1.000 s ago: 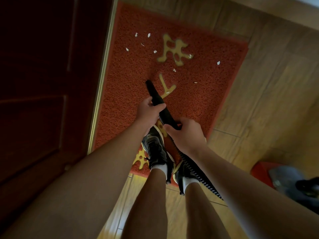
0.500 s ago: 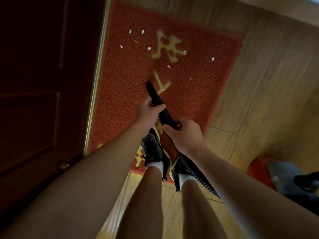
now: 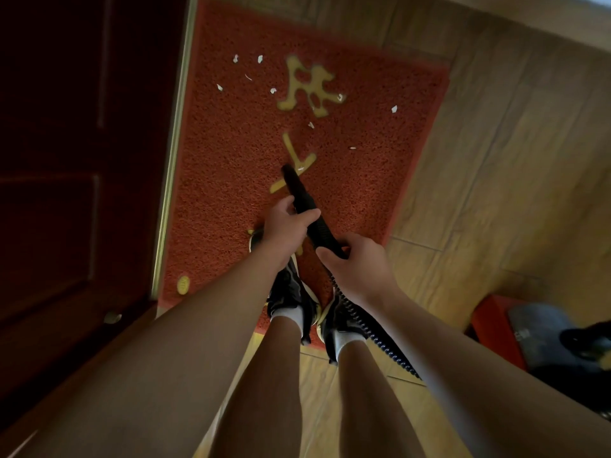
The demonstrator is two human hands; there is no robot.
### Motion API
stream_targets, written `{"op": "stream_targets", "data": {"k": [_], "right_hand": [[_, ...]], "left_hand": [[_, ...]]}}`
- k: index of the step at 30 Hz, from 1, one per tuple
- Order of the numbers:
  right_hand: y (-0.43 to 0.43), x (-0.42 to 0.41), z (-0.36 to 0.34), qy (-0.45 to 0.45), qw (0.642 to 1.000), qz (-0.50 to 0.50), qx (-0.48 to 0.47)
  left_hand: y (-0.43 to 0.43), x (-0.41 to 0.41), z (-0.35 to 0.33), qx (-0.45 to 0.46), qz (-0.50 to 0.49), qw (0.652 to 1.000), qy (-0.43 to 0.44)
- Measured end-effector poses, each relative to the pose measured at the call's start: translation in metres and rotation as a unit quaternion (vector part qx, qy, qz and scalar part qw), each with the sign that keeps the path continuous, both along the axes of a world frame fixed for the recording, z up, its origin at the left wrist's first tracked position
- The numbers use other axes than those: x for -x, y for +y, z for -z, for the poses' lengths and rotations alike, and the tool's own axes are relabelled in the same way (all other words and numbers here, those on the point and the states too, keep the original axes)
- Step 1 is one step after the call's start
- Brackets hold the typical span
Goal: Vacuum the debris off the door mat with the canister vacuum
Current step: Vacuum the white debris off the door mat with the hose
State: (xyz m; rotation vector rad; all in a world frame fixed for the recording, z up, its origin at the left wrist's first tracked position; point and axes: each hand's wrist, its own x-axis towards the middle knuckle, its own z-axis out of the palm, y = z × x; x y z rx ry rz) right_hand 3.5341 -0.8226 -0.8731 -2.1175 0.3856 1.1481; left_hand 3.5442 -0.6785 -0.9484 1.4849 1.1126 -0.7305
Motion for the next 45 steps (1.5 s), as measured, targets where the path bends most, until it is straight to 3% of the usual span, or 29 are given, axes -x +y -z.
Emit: {"op": "stream_targets", "data": {"k": [19, 45], "right_hand": [[-0.022, 0.004, 0.002, 0.003, 0.999, 0.032, 0.002], [-0.062, 0.001, 0.003, 0.01, 0.986, 0.165, -0.01]], "left_hand": [[-0.028, -0.005, -0.002, 0.022, 0.001, 1.0, -0.013], [-0.075, -0.04, -0.001, 0.031, 0.074, 0.997, -0.003]]}}
